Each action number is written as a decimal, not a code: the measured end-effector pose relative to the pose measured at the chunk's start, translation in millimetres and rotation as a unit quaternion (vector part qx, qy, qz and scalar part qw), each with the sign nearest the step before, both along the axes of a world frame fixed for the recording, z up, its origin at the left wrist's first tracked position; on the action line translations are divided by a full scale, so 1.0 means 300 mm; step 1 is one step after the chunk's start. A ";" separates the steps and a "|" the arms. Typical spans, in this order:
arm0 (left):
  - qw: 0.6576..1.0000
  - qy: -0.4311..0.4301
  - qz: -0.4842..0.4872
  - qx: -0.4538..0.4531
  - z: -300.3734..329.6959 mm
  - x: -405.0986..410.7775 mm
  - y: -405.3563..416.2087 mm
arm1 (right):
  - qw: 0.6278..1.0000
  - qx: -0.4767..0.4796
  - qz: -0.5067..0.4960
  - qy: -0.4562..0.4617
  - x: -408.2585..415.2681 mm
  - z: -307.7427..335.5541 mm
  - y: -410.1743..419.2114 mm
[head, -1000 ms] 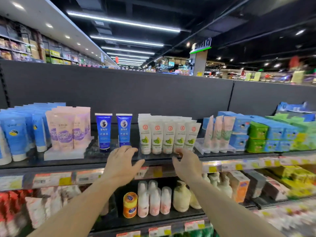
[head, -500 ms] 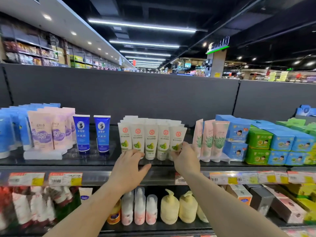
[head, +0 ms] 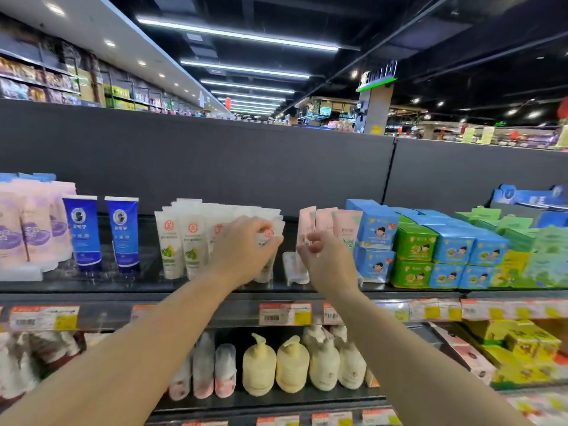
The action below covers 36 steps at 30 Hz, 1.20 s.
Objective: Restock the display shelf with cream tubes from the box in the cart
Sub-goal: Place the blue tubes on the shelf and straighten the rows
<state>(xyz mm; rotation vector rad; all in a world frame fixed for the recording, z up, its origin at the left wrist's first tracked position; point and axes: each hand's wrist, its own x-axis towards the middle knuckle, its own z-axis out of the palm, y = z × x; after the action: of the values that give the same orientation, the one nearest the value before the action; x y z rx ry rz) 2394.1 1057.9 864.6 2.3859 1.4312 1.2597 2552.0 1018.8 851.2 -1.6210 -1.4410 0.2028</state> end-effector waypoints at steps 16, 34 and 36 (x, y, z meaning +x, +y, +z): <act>0.978 0.124 -0.103 -0.134 0.256 0.150 0.189 | 0.969 0.035 -0.034 -0.244 0.358 0.192 0.106; 0.965 0.142 -0.156 -0.153 0.263 0.274 0.183 | 0.974 0.034 0.004 -0.224 0.421 0.181 0.143; 0.963 0.147 -0.158 -0.162 0.267 0.273 0.187 | 0.974 0.030 0.005 -0.226 0.425 0.179 0.142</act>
<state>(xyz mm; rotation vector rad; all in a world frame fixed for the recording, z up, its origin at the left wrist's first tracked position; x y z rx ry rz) 2476.1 1114.1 944.6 2.5043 1.1409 0.5691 2679.5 1061.4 904.8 -1.6773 -1.7753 -0.2178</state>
